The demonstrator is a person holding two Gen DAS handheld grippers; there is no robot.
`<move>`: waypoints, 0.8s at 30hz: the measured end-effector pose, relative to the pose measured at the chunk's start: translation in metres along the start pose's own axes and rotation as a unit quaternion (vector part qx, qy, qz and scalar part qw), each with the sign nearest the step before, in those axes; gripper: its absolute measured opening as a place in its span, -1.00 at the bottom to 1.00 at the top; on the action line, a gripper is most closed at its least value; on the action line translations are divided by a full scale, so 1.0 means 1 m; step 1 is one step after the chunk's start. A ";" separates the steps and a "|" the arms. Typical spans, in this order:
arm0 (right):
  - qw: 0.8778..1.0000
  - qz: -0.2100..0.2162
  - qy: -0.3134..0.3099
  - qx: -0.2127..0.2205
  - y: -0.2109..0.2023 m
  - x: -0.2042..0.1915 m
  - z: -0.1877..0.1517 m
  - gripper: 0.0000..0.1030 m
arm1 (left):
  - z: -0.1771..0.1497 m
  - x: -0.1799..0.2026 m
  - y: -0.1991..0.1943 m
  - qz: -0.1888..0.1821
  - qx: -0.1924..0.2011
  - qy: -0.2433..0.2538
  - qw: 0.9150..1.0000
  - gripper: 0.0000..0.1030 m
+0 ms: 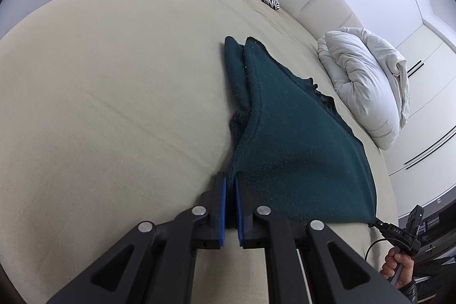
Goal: Fold small clothes
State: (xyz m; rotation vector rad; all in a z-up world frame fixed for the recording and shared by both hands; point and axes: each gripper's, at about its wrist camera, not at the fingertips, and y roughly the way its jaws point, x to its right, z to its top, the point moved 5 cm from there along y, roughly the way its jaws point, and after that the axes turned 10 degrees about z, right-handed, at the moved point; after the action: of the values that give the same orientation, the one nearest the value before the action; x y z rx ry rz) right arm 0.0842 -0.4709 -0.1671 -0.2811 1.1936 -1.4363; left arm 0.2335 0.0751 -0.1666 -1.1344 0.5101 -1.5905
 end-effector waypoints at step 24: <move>0.984 0.172 -0.042 -0.007 0.079 -0.149 0.079 -0.56 | 0.080 0.170 0.052 0.091 0.094 0.183 0.974 -0.66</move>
State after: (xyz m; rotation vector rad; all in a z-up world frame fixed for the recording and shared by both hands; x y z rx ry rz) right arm 0.2332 -0.3666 -0.1257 -0.1352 1.1220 -1.1050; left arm 0.3324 -0.0803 -0.1018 -0.6340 0.6677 -1.6539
